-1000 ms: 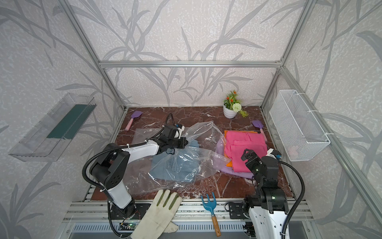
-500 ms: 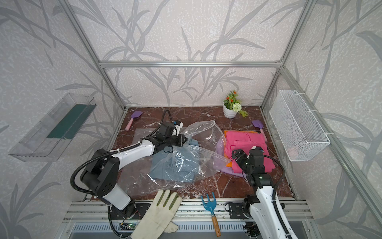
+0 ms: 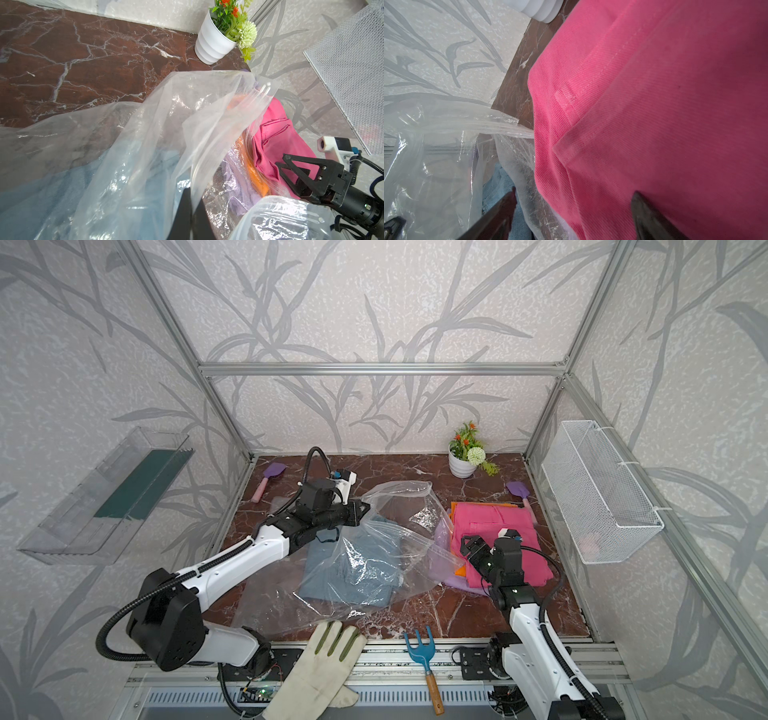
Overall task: Take the trousers out of the vacuum bag
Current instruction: Place the trousers at the center of the board.
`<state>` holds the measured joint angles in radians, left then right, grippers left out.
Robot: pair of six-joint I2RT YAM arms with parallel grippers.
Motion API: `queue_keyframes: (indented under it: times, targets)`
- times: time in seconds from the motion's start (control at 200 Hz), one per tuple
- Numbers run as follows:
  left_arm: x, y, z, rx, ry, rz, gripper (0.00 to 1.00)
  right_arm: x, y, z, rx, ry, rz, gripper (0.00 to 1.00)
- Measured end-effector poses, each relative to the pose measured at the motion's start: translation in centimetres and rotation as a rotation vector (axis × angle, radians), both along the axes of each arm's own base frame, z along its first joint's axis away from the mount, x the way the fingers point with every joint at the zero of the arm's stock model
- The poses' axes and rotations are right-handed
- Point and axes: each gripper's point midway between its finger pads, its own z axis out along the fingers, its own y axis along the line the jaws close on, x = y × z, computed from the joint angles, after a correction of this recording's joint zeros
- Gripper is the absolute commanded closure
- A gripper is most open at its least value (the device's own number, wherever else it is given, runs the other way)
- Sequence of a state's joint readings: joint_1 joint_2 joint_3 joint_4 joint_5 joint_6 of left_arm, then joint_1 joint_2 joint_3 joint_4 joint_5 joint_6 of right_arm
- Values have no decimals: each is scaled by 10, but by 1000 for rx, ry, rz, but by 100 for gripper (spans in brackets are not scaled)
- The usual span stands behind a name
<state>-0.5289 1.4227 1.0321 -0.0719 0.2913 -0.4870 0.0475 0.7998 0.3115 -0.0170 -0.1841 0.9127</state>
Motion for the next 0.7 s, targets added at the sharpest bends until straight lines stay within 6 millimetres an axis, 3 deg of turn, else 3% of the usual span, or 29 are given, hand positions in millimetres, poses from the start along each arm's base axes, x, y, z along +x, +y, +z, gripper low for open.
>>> queue_keyframes:
  times: [0.28,0.405,0.59,0.705]
  targets:
    - [-7,6,20,-20,-27,16,100,-4,11,2,18,-1,71,31]
    - [-8,5,17,-19,-15,8,100,-11,27,13,30,4,153,31]
    - [-8,1,10,-20,3,-10,100,-22,53,49,-30,-76,320,30]
    - [-5,-4,4,-21,23,-28,100,-25,67,50,-19,-92,415,24]
